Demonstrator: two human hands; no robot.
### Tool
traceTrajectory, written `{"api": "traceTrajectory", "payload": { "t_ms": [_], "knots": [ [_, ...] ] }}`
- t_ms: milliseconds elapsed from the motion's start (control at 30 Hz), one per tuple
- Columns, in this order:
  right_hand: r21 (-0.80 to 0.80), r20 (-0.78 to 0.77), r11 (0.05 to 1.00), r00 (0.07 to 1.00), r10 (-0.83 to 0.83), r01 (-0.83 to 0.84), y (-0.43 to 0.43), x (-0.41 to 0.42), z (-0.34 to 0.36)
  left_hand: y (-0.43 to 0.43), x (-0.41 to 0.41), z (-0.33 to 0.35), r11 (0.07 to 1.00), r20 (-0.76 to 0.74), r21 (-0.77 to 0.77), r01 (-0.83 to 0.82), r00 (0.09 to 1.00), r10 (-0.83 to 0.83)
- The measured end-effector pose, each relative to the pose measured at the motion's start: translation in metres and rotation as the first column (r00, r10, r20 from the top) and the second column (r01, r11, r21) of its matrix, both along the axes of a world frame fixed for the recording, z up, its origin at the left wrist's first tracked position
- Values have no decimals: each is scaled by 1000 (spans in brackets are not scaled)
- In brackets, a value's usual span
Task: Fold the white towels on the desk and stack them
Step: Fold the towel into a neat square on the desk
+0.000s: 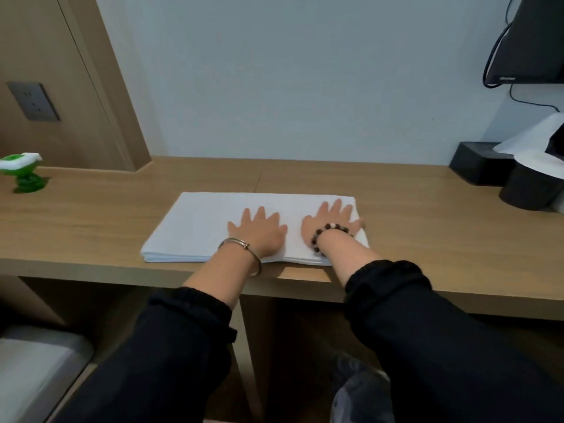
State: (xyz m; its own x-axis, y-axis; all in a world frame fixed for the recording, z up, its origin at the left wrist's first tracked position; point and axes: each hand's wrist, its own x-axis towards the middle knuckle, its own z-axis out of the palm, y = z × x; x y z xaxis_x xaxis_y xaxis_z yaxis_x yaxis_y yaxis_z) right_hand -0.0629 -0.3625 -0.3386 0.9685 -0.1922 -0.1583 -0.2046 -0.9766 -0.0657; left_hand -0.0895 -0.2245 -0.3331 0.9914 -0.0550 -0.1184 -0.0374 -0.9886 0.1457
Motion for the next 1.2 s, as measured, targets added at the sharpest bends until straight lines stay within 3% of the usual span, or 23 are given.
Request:
{"api": "traceTrajectory", "payload": {
  "t_ms": [133, 200, 267, 333, 433, 567, 733, 933, 1200],
  "knots": [
    [55, -59, 957, 956, 288, -285, 16, -6, 19, 23, -16, -14, 999, 101, 36, 0, 995, -4],
    [138, -32, 867, 872, 488, -479, 5, -12, 33, 42, -17, -16, 999, 118, 53, 12, 993, -18],
    [302, 31, 776, 819, 572, -554, -12, -24, 45, 52, -15, -16, 999, 121, 50, 15, 992, -21],
    [406, 95, 716, 805, 586, -568, -31, -38, 51, 51, -14, -17, 999, 136, 49, 12, 990, -19],
    [433, 95, 694, 795, 600, -575, -50, -52, 52, 49, -14, -22, 999, 168, 46, -4, 986, -4],
    [388, 4, 707, 768, 640, -591, -54, -61, 49, 50, -14, -23, 999, 183, 50, -13, 983, 4],
    [368, 128, 697, 776, 617, -615, -49, -60, 49, 49, -15, -24, 998, 174, 53, -18, 985, 9],
    [322, 109, 691, 751, 652, -647, -47, -55, 53, 50, -15, -24, 998, 185, 62, -13, 983, 1],
    [242, 236, 674, 716, 656, -698, -46, -64, 58, 50, -13, -23, 998, 171, 69, -12, 985, 0]
  ]
}}
